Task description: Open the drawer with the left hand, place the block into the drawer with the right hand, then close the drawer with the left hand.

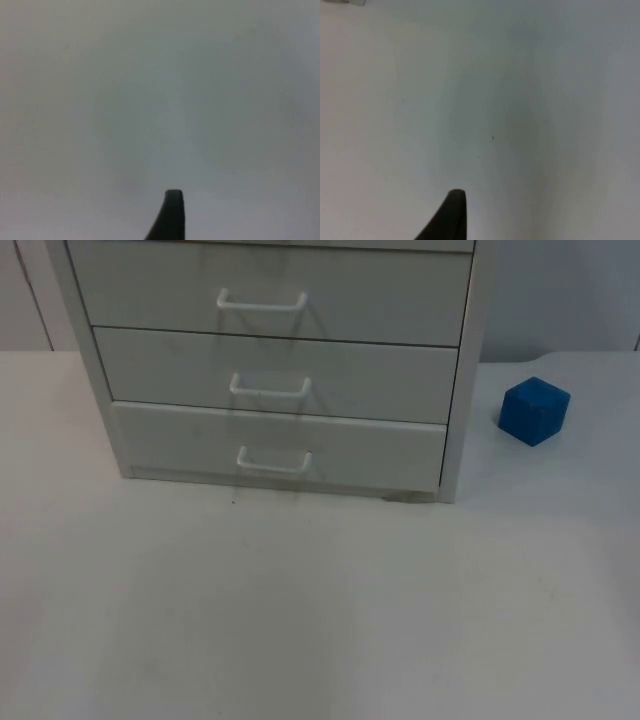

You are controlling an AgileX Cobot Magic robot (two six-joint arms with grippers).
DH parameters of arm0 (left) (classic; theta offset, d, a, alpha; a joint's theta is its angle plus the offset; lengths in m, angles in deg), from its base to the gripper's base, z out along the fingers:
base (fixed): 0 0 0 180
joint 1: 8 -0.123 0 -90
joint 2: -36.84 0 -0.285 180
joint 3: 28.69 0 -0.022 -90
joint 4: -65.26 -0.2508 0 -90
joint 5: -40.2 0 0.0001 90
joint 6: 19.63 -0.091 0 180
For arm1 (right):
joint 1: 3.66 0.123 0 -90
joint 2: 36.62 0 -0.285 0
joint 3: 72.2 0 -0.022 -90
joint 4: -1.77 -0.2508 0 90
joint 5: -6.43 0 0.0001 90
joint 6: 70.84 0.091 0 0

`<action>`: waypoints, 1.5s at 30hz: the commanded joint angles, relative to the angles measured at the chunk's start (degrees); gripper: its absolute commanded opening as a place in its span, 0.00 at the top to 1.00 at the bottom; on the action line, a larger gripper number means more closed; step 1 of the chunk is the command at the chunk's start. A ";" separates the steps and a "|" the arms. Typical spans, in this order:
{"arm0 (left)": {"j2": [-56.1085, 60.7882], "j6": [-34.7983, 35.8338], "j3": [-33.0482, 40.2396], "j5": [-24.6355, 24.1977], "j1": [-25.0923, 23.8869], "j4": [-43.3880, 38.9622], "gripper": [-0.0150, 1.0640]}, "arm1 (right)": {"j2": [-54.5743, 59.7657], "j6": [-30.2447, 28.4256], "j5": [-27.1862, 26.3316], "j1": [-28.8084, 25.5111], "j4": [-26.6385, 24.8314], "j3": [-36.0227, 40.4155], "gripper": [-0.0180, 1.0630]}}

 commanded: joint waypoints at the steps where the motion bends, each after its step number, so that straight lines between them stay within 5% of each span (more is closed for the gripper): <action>1: -3.62 -4.63 -1.92 -0.08 1.49 4.37 0.30 | -0.05 -0.02 -1.04 -0.26 0.15 -0.28 0.01; 7: -11.34 -8.88 -6.15 1.20 14.24 1.75 0.30 | -0.05 0.10 -1.27 -0.26 0.15 -0.28 0.01; 15: -16.99 -8.88 -6.15 11.86 35.32 -22.40 0.30 | -0.05 0.11 -1.41 -0.26 0.15 -0.28 0.01; 20: -19.60 -8.88 -6.15 16.05 41.30 -33.15 0.30 | -0.05 0.11 -1.17 -0.26 0.15 -0.28 0.01; 28: -25.61 -8.88 -6.15 21.13 41.83 -40.33 0.31 | -0.05 0.54 -1.19 -0.26 0.39 -0.28 0.01; 37: -37.89 -7.50 -6.15 31.00 41.70 -54.21 0.45 | -0.05 0.54 -1.04 -0.26 0.50 -0.28 0.01; 41: -42.62 -0.41 -6.15 35.98 41.70 -65.31 0.45 | -0.05 0.54 -1.04 -0.26 0.50 -0.28 0.01; 45: -49.05 18.36 -7.20 37.82 38.90 -84.52 0.45 | -0.05 0.54 -0.95 -0.26 1.56 -0.28 0.01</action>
